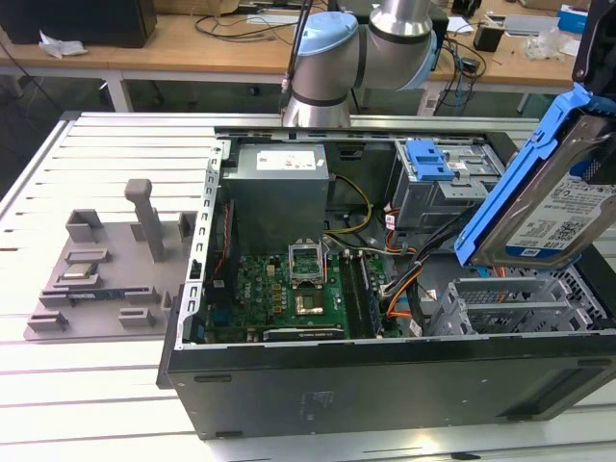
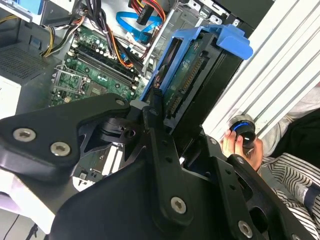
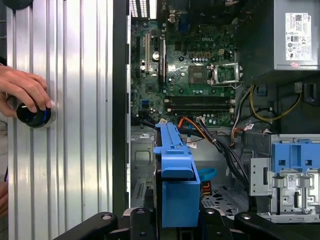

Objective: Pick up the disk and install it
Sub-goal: 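Pick up the disk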

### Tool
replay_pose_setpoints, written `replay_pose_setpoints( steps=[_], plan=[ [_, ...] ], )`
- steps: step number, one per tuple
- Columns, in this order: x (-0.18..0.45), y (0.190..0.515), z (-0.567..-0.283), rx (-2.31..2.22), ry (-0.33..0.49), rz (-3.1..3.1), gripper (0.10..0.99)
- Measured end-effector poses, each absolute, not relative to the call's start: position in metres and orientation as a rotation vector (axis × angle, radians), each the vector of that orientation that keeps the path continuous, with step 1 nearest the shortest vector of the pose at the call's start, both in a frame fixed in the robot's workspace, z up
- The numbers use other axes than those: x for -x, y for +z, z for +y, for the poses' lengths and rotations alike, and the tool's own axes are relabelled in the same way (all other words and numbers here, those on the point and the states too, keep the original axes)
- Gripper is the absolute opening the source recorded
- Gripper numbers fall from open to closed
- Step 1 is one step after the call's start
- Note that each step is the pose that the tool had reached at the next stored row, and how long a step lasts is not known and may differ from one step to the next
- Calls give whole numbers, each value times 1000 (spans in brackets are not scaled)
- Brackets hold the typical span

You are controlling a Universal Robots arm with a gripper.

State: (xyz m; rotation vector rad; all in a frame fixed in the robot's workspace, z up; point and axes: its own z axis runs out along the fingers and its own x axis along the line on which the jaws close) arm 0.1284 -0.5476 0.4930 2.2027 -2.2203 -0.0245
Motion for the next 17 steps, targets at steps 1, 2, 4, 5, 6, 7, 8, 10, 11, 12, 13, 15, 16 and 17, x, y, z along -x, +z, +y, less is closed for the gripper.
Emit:
replay_pose_setpoints(
  steps=[1,2,4,5,6,7,8,10,11,12,13,15,16,17],
  plan=[
    [-129,492,-548,-2203,-24,-2220,365],
    [-130,491,-548,-2202,-25,-2221,365],
    [-132,490,-548,-2202,-25,-2221,365],
    [-132,489,-548,-2202,-24,-2221,365],
    [-133,488,-548,-2202,-25,-2221,365],
    [-133,488,-548,-2202,-25,-2222,365],
    [-134,487,-548,-2201,-25,-2222,365],
    [-134,486,-548,-2201,-25,-2222,365],
    [-135,484,-548,-2200,-25,-2223,365],
    [-135,481,-548,-2199,-24,-2223,365],
    [-136,480,-548,-2199,-25,-2224,365],
    [-140,477,-548,-2196,-24,-2227,365],
    [-142,476,-548,-2195,-25,-2228,365],
    [-145,474,-548,-2193,-25,-2230,365]
  ],
)
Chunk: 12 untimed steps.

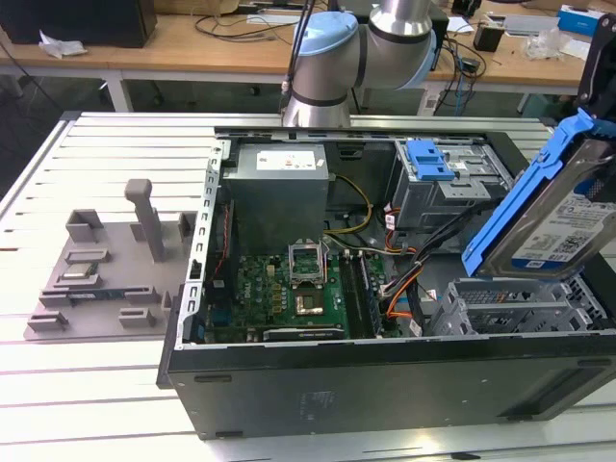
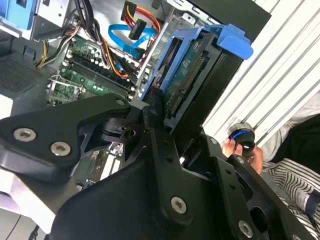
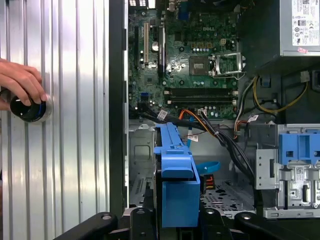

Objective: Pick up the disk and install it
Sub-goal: 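Pick up the disk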

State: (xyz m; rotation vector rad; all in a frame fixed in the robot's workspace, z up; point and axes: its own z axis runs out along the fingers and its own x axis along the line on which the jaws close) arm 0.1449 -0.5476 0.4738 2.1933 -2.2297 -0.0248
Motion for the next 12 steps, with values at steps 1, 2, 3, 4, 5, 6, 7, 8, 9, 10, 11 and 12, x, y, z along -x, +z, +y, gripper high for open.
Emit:
replay_pose_setpoints(
  steps=[1,2,3,4,5,6,7,8,9,10,11,12],
  plan=[
    [-146,469,-548,-2187,-25,-2236,365],
    [-147,465,-548,-2180,-25,-2243,365],
    [-148,464,-548,-2179,-25,-2244,365],
    [-150,463,-548,-2178,-25,-2245,365],
    [-151,461,-548,-2177,-25,-2245,365],
    [-152,458,-548,-2176,-25,-2246,365],
    [-152,457,-548,-2175,-25,-2248,365],
    [-152,455,-548,-2174,-25,-2249,365],
    [-152,454,-548,-2173,-25,-2249,365],
    [-152,454,-548,-2173,-25,-2249,365],
    [-152,454,-548,-2173,-25,-2249,365],
    [-152,454,-548,-2173,-25,-2249,365]
  ],
)
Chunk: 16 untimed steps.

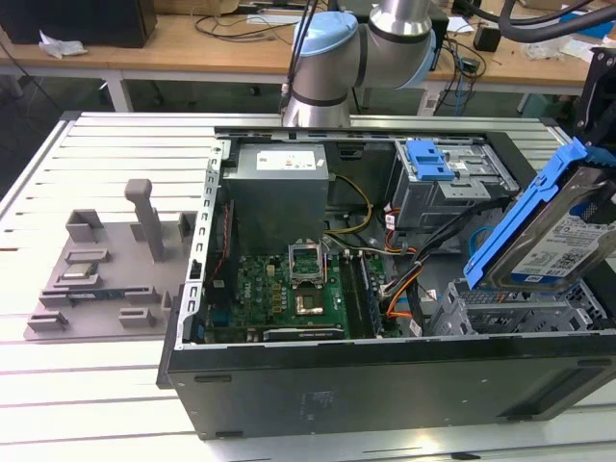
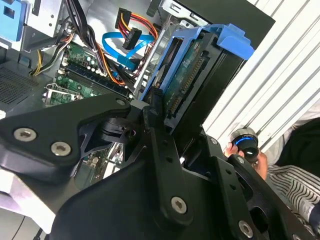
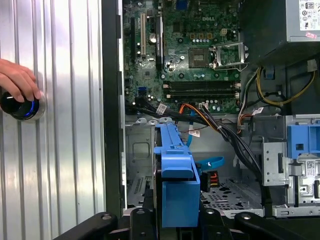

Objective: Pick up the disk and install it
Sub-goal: 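Pick up the disk, then insert the disk into the insertion slot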

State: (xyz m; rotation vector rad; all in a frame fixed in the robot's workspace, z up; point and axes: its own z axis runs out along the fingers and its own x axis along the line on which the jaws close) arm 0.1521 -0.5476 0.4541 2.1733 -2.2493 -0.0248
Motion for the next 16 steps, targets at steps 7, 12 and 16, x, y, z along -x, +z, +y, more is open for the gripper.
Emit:
replay_pose_setpoints(
  steps=[7,12,16],
  plan=[
    [-152,454,-548,-2173,-25,-2249,365],
    [-152,446,-548,-2173,-25,-2249,365],
    [-153,442,-547,-2174,-25,-2249,365]
  ],
)
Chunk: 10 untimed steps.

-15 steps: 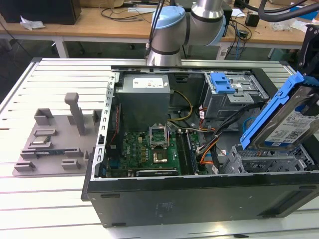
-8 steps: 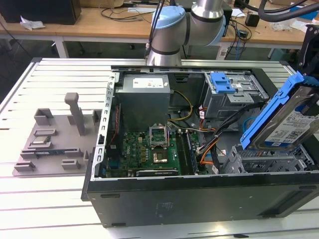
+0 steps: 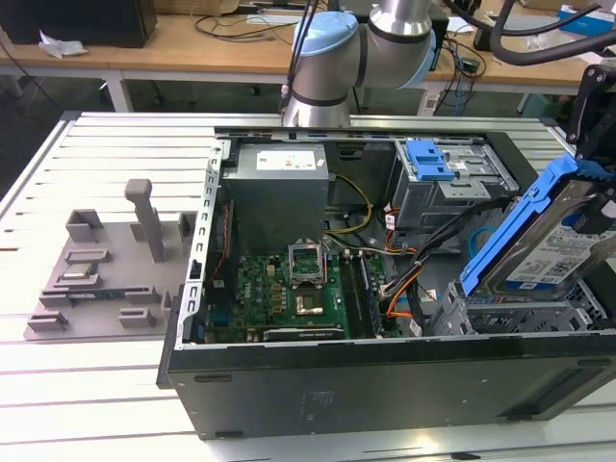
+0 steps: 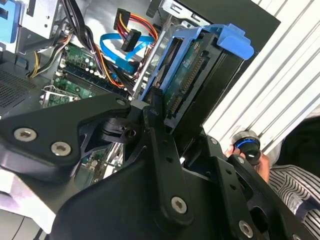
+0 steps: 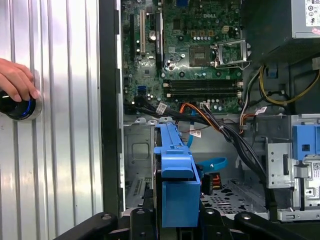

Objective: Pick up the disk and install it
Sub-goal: 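Insert the disk into the insertion slot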

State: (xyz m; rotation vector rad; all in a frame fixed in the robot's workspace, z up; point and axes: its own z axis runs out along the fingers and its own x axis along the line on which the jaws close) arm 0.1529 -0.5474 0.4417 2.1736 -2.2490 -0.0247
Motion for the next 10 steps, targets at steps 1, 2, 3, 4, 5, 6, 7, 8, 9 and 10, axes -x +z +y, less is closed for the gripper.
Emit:
replay_pose_setpoints(
  steps=[1,2,3,4,5,6,7,8,9,10],
  plan=[
    [-154,441,-547,-2173,-25,-2249,365],
    [-154,440,-547,-2173,-25,-2249,365],
    [-154,440,-547,-2173,-25,-2249,365],
    [-154,438,-547,-2173,-25,-2249,365],
    [-154,435,-547,-2173,-25,-2249,365],
    [-154,429,-547,-2173,-25,-2249,365],
    [-154,426,-547,-2173,-25,-2249,365],
    [-154,422,-547,-2173,-25,-2249,365],
    [-154,419,-547,-2173,-25,-2249,365],
    [-154,414,-547,-2173,-25,-2249,365]
  ],
)
